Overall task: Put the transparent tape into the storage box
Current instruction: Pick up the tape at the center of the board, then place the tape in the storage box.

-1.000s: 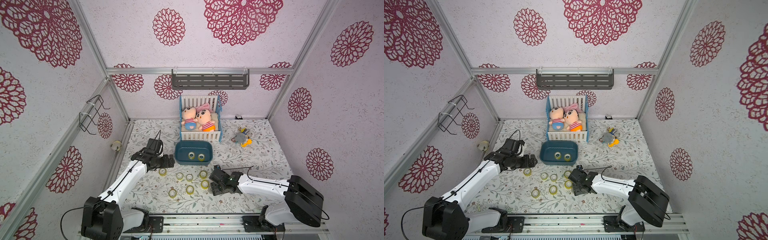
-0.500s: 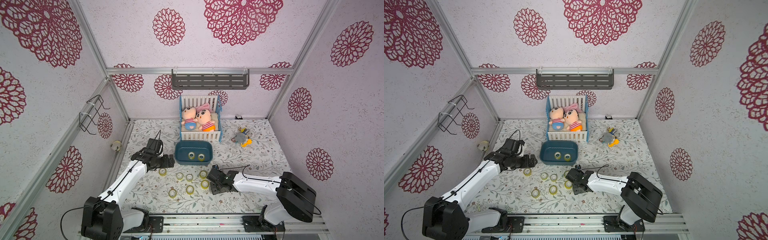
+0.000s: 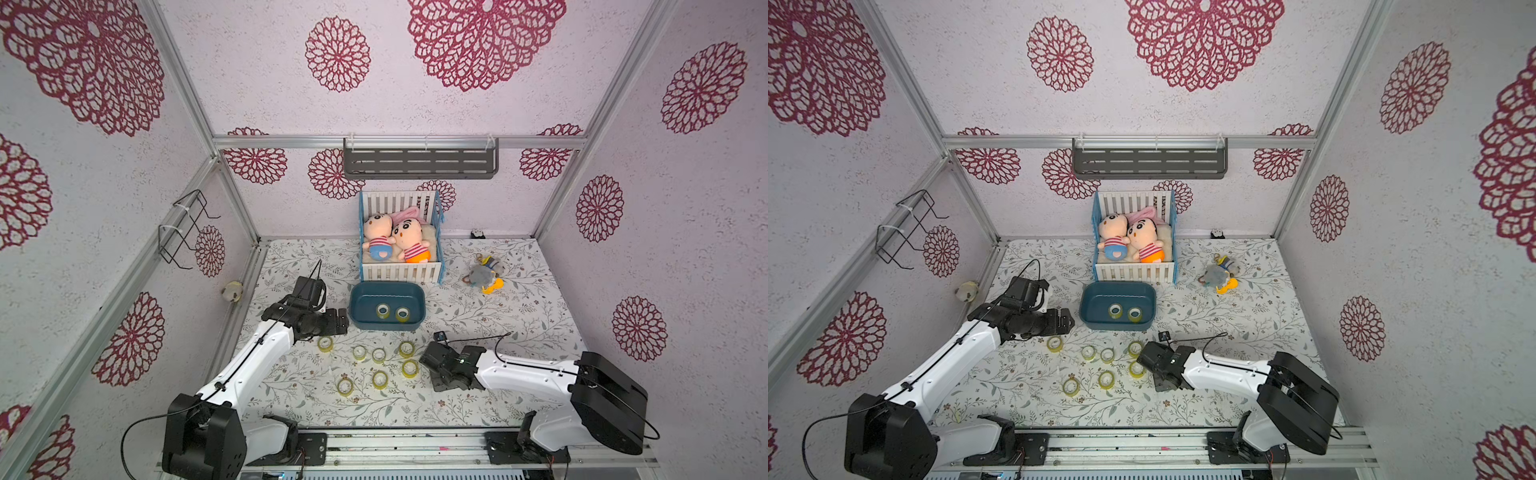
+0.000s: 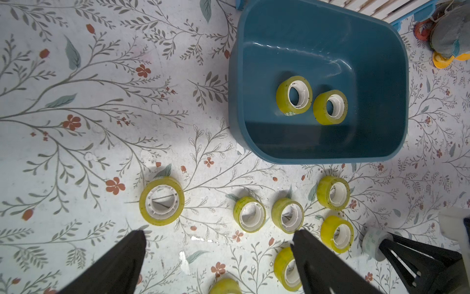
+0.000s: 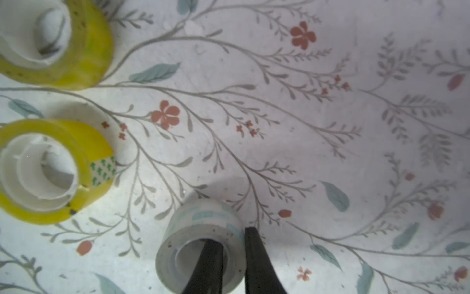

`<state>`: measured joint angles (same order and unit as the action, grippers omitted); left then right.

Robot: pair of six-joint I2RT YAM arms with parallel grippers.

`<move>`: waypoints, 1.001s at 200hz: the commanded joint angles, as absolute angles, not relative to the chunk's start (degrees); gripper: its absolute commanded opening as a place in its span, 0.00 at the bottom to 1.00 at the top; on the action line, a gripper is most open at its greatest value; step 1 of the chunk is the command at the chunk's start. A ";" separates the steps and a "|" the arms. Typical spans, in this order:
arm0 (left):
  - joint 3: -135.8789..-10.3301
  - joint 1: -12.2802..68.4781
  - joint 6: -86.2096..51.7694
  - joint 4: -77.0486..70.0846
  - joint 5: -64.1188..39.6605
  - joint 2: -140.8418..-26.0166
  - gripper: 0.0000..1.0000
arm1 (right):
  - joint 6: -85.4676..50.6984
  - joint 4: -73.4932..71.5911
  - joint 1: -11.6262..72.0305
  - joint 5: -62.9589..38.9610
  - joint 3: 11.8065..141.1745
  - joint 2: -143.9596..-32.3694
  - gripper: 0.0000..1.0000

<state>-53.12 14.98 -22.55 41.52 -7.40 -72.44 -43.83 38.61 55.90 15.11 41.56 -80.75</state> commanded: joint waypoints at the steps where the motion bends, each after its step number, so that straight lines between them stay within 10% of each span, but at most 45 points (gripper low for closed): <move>1: -54.49 15.38 -22.09 42.27 -5.93 -71.07 0.97 | -46.10 41.22 55.92 18.24 41.79 -75.30 0.08; 98: -60.53 15.13 -21.02 37.31 -2.23 -65.48 0.97 | -38.27 42.56 45.70 13.53 57.26 -70.46 0.09; 200: -56.43 5.45 -18.38 31.23 -4.00 -66.53 0.97 | -27.75 48.45 42.25 14.47 96.22 -103.82 0.07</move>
<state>-55.81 5.45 -20.49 31.83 -5.08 -66.41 -31.31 45.56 42.50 13.78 89.08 -97.89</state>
